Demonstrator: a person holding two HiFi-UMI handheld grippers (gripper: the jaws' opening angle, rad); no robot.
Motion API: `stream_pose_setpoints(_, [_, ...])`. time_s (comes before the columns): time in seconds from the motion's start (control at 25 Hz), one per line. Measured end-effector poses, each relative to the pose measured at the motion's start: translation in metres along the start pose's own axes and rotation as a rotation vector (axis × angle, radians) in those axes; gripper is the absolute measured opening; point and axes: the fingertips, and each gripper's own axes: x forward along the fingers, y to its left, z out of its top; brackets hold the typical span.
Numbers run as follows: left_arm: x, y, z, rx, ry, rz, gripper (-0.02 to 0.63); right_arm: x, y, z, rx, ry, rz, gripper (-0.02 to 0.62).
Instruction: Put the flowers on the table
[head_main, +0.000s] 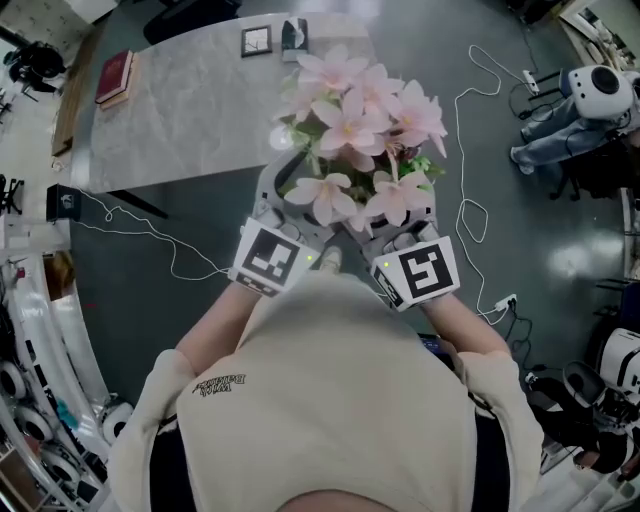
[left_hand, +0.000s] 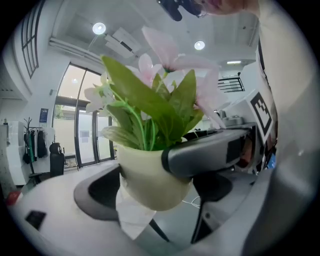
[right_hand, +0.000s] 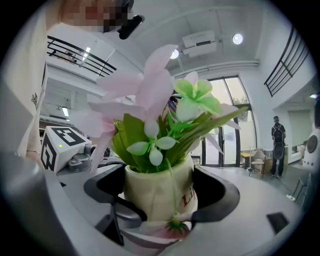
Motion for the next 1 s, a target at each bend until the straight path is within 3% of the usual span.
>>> stream_pose_setpoints(1.0, [0.04, -0.021, 0.003, -0.003, 0.018, -0.016, 0.438, -0.021, -0.04, -0.01, 0.019, -0.003, -0.01, 0.439])
